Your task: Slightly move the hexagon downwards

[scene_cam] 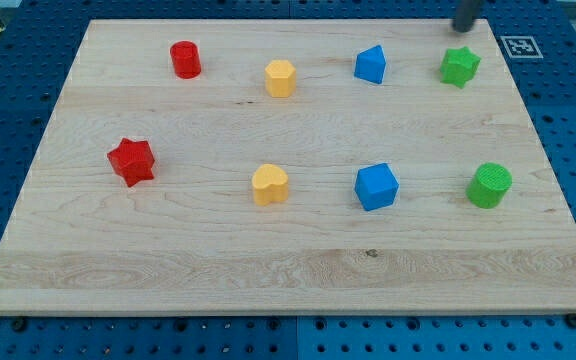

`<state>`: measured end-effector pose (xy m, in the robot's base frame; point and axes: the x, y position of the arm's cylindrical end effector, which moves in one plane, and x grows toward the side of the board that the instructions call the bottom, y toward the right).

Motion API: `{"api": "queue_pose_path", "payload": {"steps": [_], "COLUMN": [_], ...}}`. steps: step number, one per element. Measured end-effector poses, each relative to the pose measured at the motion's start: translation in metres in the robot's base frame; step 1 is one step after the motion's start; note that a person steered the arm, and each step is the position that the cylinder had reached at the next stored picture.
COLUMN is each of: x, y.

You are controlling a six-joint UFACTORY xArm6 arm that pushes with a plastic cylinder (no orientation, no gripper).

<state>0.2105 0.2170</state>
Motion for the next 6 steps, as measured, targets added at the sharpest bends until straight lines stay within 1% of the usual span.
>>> {"api": "queue_pose_path", "payload": {"steps": [1,2,3,4,5,6], "x": [0.000,0.003,0.004,0.033,0.078,0.112], "y": [-0.103,-0.161,-0.163,-0.190,-0.209,-0.212]}}
